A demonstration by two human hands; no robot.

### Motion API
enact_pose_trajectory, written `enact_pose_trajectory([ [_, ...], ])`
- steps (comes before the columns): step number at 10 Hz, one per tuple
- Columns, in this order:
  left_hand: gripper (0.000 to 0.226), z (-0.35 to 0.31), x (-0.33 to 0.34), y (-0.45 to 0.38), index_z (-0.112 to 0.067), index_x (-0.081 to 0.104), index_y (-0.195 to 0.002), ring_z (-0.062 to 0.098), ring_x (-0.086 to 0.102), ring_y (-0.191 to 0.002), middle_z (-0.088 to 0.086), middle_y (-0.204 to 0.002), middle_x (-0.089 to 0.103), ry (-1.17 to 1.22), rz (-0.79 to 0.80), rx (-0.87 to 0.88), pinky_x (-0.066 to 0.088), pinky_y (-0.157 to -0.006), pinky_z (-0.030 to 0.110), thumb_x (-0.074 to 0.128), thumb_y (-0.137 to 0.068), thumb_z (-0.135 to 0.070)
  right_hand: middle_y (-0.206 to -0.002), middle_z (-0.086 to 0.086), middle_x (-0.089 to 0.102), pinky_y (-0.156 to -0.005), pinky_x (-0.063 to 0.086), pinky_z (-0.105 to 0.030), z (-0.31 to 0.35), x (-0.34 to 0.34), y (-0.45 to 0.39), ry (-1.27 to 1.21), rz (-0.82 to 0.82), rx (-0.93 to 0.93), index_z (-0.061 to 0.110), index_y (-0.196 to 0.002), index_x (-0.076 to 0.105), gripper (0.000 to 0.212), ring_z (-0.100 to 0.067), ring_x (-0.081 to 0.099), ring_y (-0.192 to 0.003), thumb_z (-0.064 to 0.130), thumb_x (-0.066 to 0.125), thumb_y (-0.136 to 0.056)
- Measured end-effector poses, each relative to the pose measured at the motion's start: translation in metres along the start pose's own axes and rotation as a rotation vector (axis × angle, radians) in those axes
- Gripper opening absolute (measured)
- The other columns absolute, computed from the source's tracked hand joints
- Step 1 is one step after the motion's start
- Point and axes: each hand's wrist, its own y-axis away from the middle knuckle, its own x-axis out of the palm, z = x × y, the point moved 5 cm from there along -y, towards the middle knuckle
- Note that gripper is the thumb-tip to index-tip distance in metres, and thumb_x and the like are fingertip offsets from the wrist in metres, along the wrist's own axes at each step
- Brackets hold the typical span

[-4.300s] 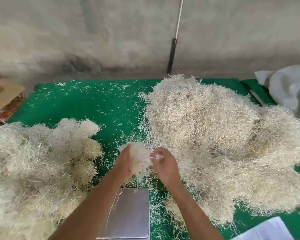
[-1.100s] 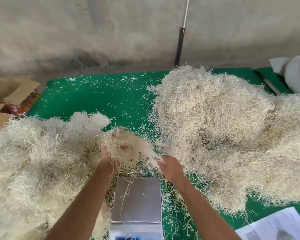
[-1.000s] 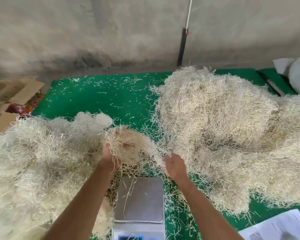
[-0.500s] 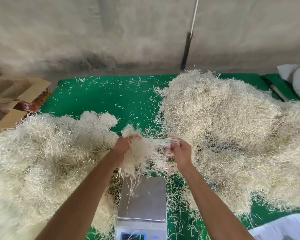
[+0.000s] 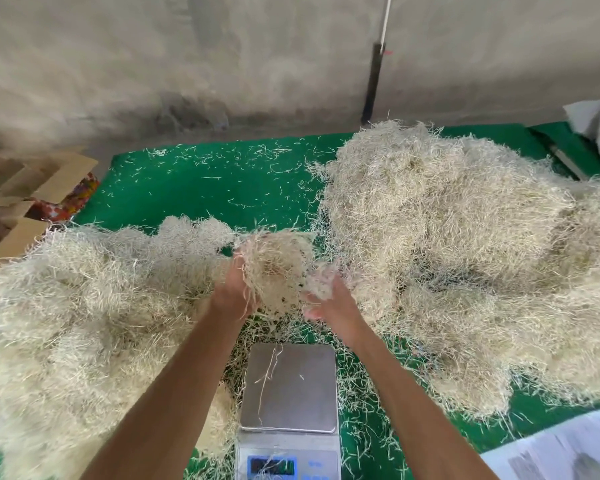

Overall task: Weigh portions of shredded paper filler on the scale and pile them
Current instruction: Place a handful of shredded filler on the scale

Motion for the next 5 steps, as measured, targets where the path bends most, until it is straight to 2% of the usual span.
enact_pose_trajectory([
  [1,0.058,-0.011,0.017,-0.005,-0.013,0.014,-0.160,0.037,0.049,-0.131,0.024,-0.156,0.033,0.156,0.058,-0.013,0.037,-0.111,0.043,0.039,-0.108,-0.018,-0.130,-0.015,0.066,-0.091,0.061,-0.040,-0.013,0.017,-0.006,0.158,-0.039,0.101,0.012,-0.135,0.057,0.037,-0.023,0.071,-0.104,0.011,0.065,-0.099],
  [2,0.061,-0.038,0.009,-0.007,-0.009,0.024,-0.157,0.039,0.037,-0.143,0.023,-0.158,0.033,0.158,0.002,0.023,0.028,-0.118,0.044,0.036,-0.107,-0.042,-0.105,-0.014,0.069,-0.074,0.063,-0.036,-0.042,-0.017,-0.005,-0.003,-0.300,0.343,0.002,-0.131,0.061,0.029,-0.021,0.068,-0.080,0.012,0.056,-0.104],
  [3,0.060,-0.047,-0.008,-0.018,-0.009,0.036,-0.152,0.036,0.047,-0.137,0.018,-0.155,0.041,0.133,-0.082,0.037,0.034,-0.115,0.047,0.033,-0.107,-0.047,-0.108,-0.018,0.066,-0.060,0.050,-0.024,-0.061,-0.060,0.001,-0.018,-0.506,0.414,-0.008,-0.137,0.054,0.036,-0.016,0.057,-0.073,0.007,0.050,-0.105],
  [4,0.054,-0.042,-0.013,-0.015,-0.008,0.036,-0.152,0.017,0.053,-0.077,0.006,-0.111,0.059,0.160,-0.104,0.039,0.053,-0.078,0.034,0.039,-0.107,-0.037,-0.091,-0.010,0.061,-0.061,0.050,-0.028,-0.056,-0.078,0.001,-0.239,-0.632,0.413,-0.007,-0.148,0.038,0.049,-0.017,0.058,-0.071,0.015,0.052,-0.106],
  [5,0.037,-0.025,-0.006,-0.008,-0.011,0.043,-0.132,0.009,0.051,-0.066,0.003,-0.088,0.050,0.255,0.068,-0.026,0.049,-0.048,0.017,0.050,-0.099,0.003,-0.097,-0.015,0.065,-0.057,0.052,-0.026,-0.025,-0.085,0.005,0.109,-0.511,0.331,-0.007,-0.150,0.031,0.065,-0.017,0.058,-0.068,0.022,0.064,-0.102],
])
